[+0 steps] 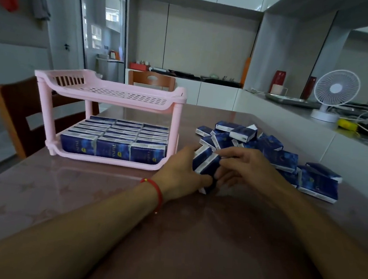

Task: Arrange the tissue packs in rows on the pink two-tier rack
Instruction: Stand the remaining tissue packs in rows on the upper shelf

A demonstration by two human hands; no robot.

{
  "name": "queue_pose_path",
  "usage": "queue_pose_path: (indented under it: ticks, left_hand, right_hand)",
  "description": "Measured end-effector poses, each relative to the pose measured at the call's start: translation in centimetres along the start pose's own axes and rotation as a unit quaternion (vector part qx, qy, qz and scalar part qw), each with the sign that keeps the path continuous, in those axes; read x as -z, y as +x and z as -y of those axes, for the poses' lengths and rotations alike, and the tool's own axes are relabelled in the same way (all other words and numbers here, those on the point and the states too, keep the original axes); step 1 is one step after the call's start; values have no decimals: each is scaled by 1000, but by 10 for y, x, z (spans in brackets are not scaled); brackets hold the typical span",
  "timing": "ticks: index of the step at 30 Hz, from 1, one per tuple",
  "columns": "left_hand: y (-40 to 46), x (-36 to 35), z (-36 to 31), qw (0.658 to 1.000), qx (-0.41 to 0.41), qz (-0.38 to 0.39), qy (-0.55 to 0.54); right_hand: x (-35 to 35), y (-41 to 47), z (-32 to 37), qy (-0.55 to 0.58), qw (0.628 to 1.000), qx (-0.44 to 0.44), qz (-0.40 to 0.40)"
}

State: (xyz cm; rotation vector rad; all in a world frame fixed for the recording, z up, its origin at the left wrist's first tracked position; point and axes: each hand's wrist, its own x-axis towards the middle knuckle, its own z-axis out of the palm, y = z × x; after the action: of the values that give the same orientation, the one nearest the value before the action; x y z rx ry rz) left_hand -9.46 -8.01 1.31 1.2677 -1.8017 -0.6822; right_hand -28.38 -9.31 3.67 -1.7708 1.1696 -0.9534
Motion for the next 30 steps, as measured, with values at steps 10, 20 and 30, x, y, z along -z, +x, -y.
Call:
queue_pose_path:
  ticks: [10, 20, 30]
  left_hand:
    - [0, 8, -4, 991, -36, 76, 105]
    - [-15, 35, -35, 986, -92, 29, 139]
    - [-10, 168, -75, 986, -68, -139, -56]
  right_hand:
    - [18, -10, -2, -146, 983, 62, 92]
    - [4, -6, 3, -25, 986, 164, 2]
    - [-31, -5, 1, -102, 987, 125, 12]
